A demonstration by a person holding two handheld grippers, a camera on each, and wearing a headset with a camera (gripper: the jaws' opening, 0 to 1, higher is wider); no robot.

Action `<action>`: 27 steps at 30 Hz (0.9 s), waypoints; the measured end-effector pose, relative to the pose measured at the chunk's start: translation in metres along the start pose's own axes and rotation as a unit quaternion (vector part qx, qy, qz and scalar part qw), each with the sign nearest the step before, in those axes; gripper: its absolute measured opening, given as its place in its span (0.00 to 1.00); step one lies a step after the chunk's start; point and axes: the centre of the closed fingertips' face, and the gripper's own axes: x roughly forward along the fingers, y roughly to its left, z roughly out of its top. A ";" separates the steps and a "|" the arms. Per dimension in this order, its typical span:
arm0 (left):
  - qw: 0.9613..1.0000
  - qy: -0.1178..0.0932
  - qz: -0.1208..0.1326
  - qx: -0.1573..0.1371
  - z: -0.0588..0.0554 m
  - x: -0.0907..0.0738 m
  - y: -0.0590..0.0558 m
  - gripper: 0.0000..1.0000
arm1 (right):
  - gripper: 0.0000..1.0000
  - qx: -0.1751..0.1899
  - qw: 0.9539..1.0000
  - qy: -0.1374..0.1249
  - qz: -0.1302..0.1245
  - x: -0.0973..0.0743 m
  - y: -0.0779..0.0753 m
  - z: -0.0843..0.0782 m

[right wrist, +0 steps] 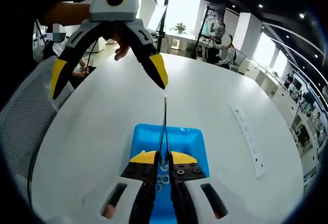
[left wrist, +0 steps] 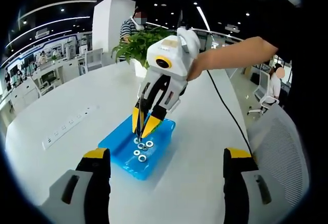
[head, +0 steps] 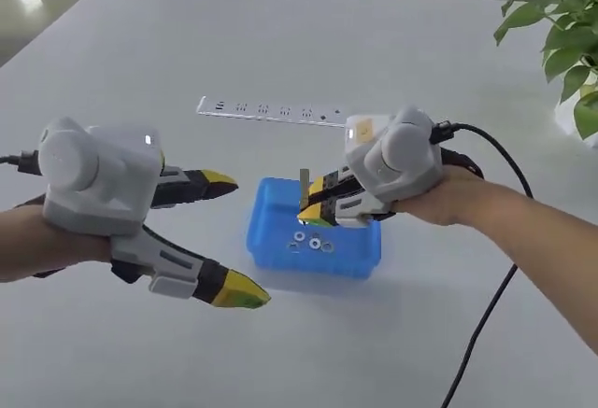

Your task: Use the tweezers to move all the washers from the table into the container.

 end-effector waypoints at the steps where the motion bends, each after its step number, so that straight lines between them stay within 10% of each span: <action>1: 1.000 -0.001 -0.001 0.001 0.001 0.002 0.001 0.96 | 0.09 0.000 1.000 -0.001 0.001 0.001 0.000 -0.001; 14: 1.000 0.001 -0.007 0.021 0.007 0.020 0.014 0.79 | 0.09 0.009 1.000 -0.008 0.012 0.013 0.000 -0.012; 27: 0.998 0.008 0.009 0.057 0.015 0.037 0.041 0.28 | 0.09 0.005 0.999 -0.011 0.036 0.021 0.008 -0.020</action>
